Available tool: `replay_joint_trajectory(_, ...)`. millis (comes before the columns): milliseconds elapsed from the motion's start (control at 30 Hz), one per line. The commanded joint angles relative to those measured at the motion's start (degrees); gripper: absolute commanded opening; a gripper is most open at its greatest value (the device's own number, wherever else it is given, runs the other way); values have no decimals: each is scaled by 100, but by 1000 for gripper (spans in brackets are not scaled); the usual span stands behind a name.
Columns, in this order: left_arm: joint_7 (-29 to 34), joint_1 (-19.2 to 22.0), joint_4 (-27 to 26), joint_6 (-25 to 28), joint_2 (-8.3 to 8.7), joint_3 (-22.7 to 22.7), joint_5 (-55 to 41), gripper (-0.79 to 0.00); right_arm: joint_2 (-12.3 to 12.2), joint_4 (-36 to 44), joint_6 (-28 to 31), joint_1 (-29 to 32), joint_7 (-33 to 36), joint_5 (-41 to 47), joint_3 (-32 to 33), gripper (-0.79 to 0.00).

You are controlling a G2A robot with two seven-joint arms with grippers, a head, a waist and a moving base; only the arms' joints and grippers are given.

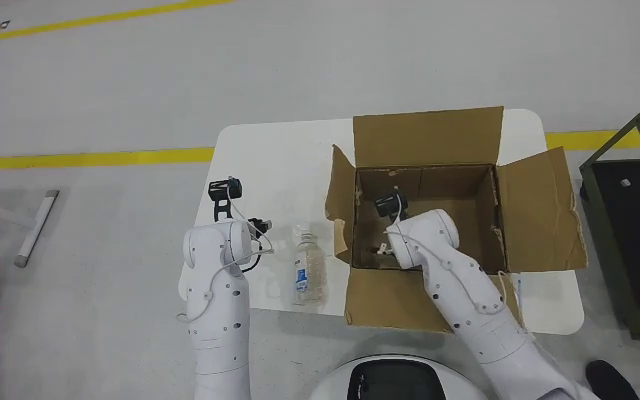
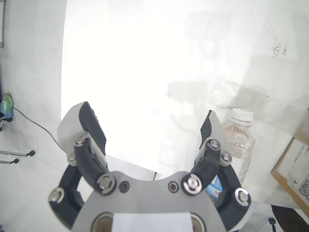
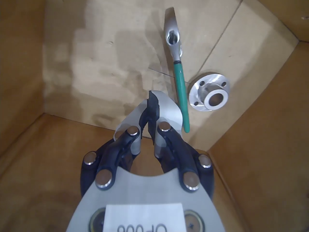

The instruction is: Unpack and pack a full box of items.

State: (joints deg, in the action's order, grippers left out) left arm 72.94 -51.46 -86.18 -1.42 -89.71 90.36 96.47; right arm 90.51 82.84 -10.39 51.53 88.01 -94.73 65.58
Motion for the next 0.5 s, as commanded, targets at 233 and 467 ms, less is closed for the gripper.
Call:
replay_joint_trajectory(233,0,0,0,0,0,0,0,0,-56,383,473,147,-3,113,353,-585)
replay_joint_trajectory(467,0,0,0,0,0,0,0,0,-110,409,1386,84,-93,524,547,-489)
